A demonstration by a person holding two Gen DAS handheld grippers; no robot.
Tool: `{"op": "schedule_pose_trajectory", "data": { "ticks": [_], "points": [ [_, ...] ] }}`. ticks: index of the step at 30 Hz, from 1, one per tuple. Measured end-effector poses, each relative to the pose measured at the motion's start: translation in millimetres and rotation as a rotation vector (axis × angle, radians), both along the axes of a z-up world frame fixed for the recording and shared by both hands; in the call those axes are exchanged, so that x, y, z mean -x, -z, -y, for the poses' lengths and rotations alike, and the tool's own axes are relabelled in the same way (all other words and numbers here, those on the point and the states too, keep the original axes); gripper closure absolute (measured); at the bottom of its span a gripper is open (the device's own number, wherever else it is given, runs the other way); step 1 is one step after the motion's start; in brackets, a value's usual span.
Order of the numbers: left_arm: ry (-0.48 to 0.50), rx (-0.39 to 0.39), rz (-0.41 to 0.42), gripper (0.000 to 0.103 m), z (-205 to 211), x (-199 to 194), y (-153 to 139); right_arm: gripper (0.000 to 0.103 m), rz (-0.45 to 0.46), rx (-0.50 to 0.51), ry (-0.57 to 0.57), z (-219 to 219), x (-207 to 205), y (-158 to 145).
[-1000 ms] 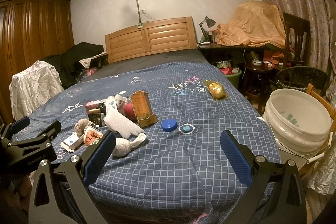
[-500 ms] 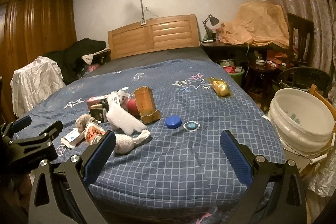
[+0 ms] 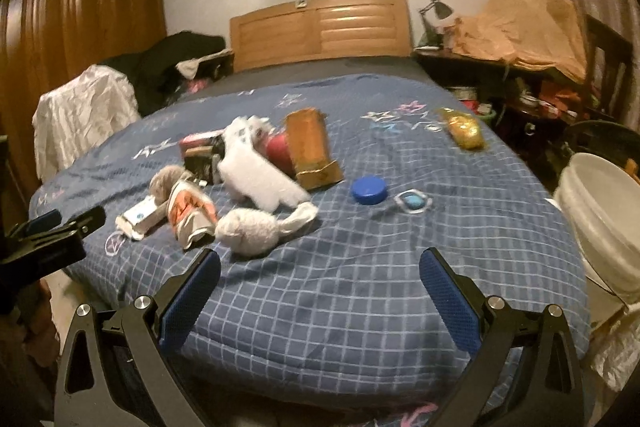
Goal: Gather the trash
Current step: 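Grasp the white medicine box with the left tool while the right tool grasps the orange paper cup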
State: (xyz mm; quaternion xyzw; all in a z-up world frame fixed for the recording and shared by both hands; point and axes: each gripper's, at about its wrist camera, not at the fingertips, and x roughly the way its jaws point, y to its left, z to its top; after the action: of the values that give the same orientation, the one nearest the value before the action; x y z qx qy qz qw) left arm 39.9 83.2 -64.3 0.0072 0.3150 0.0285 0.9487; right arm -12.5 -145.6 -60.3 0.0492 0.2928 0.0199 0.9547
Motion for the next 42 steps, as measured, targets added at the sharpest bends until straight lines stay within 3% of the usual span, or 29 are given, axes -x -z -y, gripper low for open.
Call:
{"op": "schedule_pose_trajectory", "data": {
  "ticks": [9,17,26,33,42],
  "points": [
    [-0.011,0.047,-0.06,0.005,-17,-17,17,0.004,0.004,0.037,-0.154,-37,-30,4],
    [-0.038,0.092,-0.091,0.005,-33,-29,24,0.004,-0.04,0.031,-0.158,-40,-56,17],
    [-0.01,0.103,-0.103,0.005,-29,-37,27,0.005,-0.017,0.043,-0.19,-44,-66,21],
    [-0.008,0.156,-0.121,0.006,-40,-49,28,0.005,0.015,0.039,-0.201,-40,-75,13],
    [0.112,0.161,-0.104,0.009,-34,-70,17,0.01,0.024,0.025,-0.275,-44,-116,-13]
  ]
}}
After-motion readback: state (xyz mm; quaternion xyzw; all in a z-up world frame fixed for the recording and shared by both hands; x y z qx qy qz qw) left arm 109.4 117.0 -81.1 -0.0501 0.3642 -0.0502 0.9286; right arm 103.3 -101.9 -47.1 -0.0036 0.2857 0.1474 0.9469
